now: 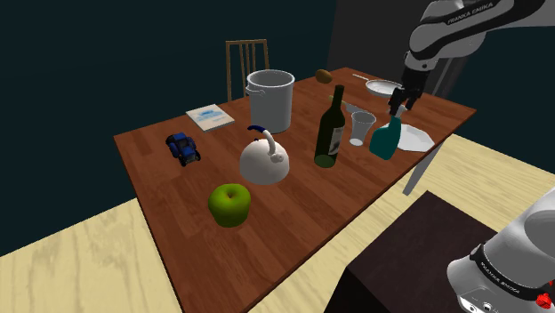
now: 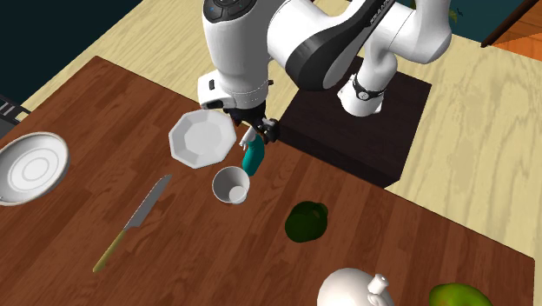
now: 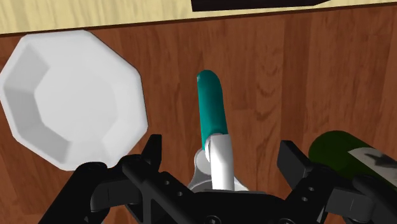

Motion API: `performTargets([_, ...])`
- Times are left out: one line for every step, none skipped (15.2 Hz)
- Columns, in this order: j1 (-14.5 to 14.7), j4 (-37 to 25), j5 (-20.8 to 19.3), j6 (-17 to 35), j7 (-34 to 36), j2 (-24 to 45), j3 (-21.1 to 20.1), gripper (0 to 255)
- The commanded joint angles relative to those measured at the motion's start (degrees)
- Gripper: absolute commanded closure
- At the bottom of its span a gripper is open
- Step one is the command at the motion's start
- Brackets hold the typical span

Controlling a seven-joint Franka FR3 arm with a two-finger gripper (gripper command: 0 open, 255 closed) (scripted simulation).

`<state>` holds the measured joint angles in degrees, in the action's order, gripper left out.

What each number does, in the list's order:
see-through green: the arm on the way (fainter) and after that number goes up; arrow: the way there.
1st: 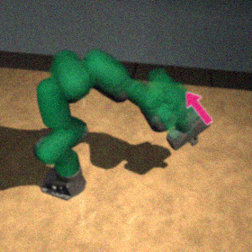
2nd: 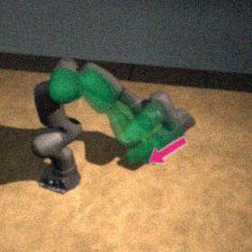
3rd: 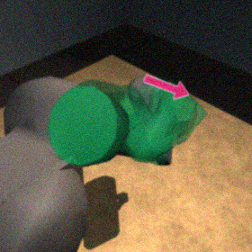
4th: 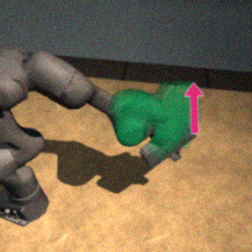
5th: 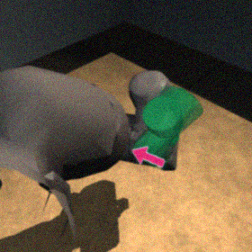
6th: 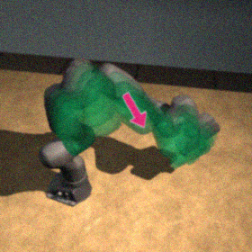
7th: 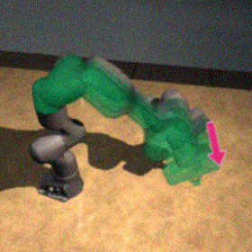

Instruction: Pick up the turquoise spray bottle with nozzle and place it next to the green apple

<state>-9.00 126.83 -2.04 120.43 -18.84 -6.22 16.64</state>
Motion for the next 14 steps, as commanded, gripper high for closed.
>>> performTargets([0.0, 0.4, 0.0, 0.5, 0.0, 0.1, 0.0, 0])
performTargets([0.0, 0.4, 0.0, 0.5, 0.0, 0.1, 0.0, 0])
performTargets([0.0, 0.4, 0.0, 0.5, 0.0, 0.1, 0.0, 0])
performTargets([0.0, 0.4, 0.0, 0.5, 0.0, 0.1, 0.0, 0])
performTargets([0.0, 0.4, 0.0, 0.5, 0.0, 0.1, 0.0, 0])
performTargets([0.0, 0.4, 0.0, 0.5, 0.0, 0.1, 0.0, 0])
performTargets([0.0, 0.4, 0.0, 0.5, 0.0, 0.1, 0.0, 0])
performTargets([0.0, 0.4, 0.0, 0.5, 0.0, 0.1, 0.0, 255])
performTargets([0.0, 0.4, 0.0, 0.5, 0.0, 0.1, 0.0, 255])
performTargets([0.0, 0.4, 0.0, 0.5, 0.0, 0.1, 0.0, 255])
performTargets([0.0, 0.4, 0.0, 0.5, 0.0, 0.1, 0.0, 255])
performTargets([0.0, 0.4, 0.0, 0.5, 0.0, 0.1, 0.0, 255])
performTargets([0.0, 0.4, 0.0, 0.5, 0.0, 0.1, 0.0, 255])
performTargets([0.0, 0.4, 0.0, 0.5, 0.0, 0.1, 0.0, 255])
